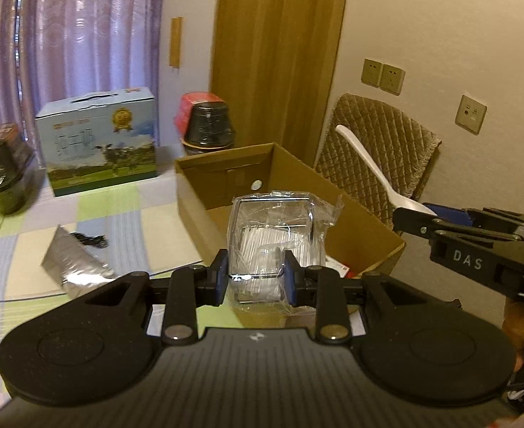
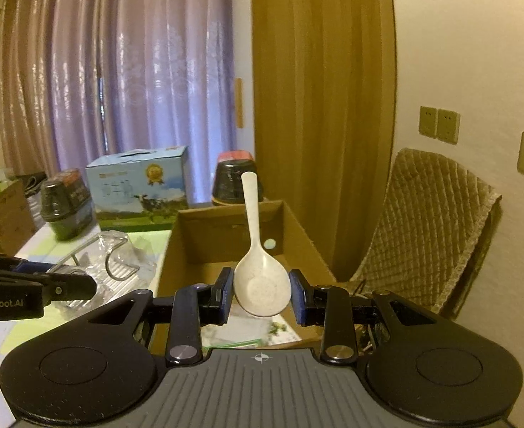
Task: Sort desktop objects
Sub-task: 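Carry the spoon and stick packet over the cardboard box and release the packet from the left tool, then open the right tool to drop the white spoon into the cardboard box, then move both tools back over the table toward the silver foil bag and cable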
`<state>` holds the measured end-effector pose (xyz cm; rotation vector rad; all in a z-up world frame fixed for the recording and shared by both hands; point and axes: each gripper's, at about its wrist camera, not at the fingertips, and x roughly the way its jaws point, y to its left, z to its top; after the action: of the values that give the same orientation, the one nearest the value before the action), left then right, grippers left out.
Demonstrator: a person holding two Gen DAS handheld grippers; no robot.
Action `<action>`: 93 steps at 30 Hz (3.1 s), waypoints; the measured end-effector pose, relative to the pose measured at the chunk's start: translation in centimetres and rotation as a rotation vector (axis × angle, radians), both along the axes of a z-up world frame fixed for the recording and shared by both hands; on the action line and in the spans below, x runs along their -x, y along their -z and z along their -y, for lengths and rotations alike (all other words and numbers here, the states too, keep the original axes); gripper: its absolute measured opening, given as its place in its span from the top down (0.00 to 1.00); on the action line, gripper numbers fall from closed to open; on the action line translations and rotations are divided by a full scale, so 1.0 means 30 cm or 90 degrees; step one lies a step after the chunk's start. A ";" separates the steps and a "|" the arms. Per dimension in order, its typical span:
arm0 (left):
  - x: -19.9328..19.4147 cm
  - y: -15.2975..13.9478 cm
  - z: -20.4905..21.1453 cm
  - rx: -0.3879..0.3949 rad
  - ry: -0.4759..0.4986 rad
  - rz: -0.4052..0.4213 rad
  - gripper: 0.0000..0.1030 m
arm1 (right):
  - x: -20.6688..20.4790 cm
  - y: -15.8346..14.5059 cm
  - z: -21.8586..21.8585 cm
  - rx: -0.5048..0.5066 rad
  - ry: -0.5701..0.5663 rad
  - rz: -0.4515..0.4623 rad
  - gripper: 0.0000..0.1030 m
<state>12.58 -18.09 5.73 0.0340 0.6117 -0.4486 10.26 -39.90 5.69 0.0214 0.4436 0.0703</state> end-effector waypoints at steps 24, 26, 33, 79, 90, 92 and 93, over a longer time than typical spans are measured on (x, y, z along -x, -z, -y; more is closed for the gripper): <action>-0.263 0.103 0.140 -0.007 0.017 -0.034 0.75 | -0.233 0.103 0.069 -0.007 0.003 -0.040 0.71; -0.280 0.111 0.143 -0.007 0.016 -0.036 0.75 | -0.246 0.110 0.074 -0.007 0.005 -0.043 0.71; -0.332 0.124 0.157 -0.005 0.018 -0.038 0.75 | -0.274 0.131 0.086 -0.007 0.009 -0.050 0.71; -0.219 0.103 -0.073 0.004 -0.073 -0.032 0.55 | -0.274 0.130 0.051 -0.035 -0.014 -0.055 0.39; -0.040 0.000 -0.167 -0.001 -0.088 0.001 0.42 | -0.083 0.015 0.014 -0.036 -0.013 -0.025 0.22; 0.001 -0.011 -0.204 -0.002 -0.098 0.004 0.40 | -0.033 -0.012 -0.002 -0.039 -0.018 -0.014 0.16; 0.025 -0.015 -0.227 -0.006 -0.105 0.005 0.38 | -0.011 -0.022 -0.011 -0.041 -0.020 -0.010 0.15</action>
<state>11.82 -11.28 6.17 -0.0063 0.6040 -0.2862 10.60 -39.59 6.35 0.0784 0.4576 0.1160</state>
